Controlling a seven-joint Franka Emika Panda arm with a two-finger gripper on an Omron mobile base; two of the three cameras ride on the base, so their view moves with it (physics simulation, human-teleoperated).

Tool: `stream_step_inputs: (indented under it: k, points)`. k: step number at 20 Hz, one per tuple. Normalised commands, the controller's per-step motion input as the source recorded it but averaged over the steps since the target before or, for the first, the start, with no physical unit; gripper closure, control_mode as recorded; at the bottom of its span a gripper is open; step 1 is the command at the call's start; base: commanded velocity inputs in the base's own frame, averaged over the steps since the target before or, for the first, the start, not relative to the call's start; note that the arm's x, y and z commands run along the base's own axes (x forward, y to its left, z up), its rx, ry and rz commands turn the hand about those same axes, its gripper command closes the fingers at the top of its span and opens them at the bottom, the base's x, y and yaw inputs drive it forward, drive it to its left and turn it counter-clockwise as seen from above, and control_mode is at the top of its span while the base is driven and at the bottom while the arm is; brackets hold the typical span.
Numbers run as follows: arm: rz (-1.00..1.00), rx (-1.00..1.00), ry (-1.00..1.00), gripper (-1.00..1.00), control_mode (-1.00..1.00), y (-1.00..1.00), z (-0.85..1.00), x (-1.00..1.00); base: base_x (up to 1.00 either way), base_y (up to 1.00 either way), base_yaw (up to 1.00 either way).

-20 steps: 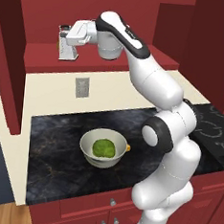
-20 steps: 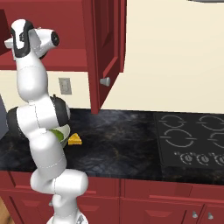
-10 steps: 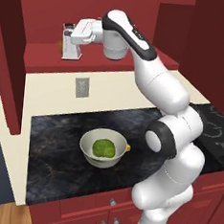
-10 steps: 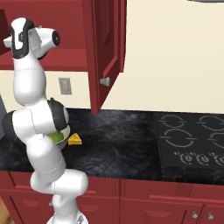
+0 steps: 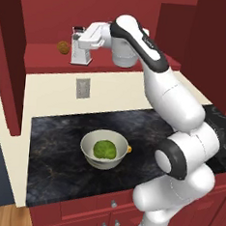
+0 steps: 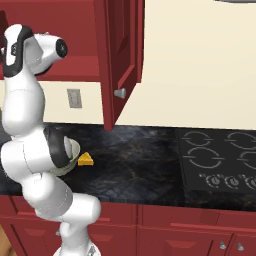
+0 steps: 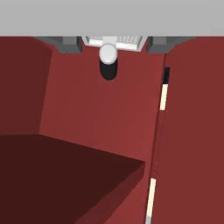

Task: Pick the cheese from the fridge and the cheese grater from the cabinet and place them next to the salad bowl.

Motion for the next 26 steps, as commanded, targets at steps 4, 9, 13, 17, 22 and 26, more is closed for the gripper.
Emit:
stream_step_inputs:
  k: [4,9,13,17,22,26]
  points:
    - [-0.19,0.02,0.0,1.0,-1.0,-0.36,0.0,-0.58,0.0,0.0,0.0]
    - [-0.27,0.08,0.0,1.0,-1.0,-0.48,0.01,-0.54,0.0,0.0,0.0]
    - [-0.23,0.06,0.0,1.0,-1.0,-0.46,0.29,-0.56,0.0,0.0,0.0]
    - [-0.29,0.01,0.0,1.0,-1.0,-0.47,0.21,-0.61,0.0,0.0,0.0]
    - [-0.23,0.0,0.0,1.0,-1.0,-0.83,0.0,-0.51,0.0,0.0,0.0]
    - [-0.17,0.0,0.0,1.0,-1.0,-1.0,0.0,-0.47,0.0,0.0,0.0]
